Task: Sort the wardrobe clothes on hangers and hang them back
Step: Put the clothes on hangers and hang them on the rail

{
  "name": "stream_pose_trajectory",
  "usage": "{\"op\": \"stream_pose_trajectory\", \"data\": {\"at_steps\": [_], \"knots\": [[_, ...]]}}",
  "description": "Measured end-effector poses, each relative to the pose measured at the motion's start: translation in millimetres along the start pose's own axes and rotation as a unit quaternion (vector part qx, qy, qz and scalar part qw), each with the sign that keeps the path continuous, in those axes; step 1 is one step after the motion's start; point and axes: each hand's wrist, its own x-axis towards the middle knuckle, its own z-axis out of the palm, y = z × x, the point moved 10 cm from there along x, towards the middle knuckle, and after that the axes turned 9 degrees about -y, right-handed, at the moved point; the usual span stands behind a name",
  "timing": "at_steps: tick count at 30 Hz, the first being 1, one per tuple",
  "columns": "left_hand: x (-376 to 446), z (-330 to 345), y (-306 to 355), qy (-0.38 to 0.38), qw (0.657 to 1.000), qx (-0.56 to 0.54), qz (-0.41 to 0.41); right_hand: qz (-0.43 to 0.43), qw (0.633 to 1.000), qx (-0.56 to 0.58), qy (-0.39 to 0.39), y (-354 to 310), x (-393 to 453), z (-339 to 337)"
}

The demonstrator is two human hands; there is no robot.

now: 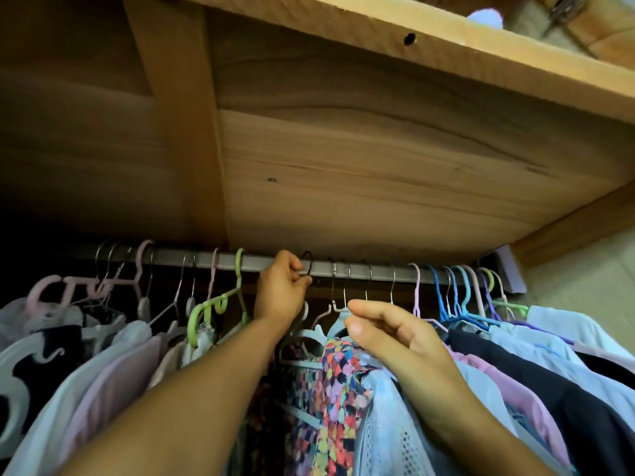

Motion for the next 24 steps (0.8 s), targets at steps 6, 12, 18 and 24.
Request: {"op": "stream_pose_trajectory", "data": {"at_steps": [6, 12, 18, 24], "knots": [[-8, -1, -5, 0.017, 0.999, 0.049, 0.007, -0.02, 0.989, -0.144, -0.006, 5, -14, 4], [-3, 11, 6, -0.062, 0.984, 0.15, 0.077, -0.021, 0.98, -0.196, -0.026, 5, -12, 15], [-13, 7, 9, -0.084, 0.962, 0.26, 0.008, -0.018, 0.976, -0.214, -0.032, 4, -21, 22], [-47, 3, -22, -0.053, 0.978, 0.113, -0.169, -0.033, 0.97, -0.236, -0.046, -1, -30, 35]]}}
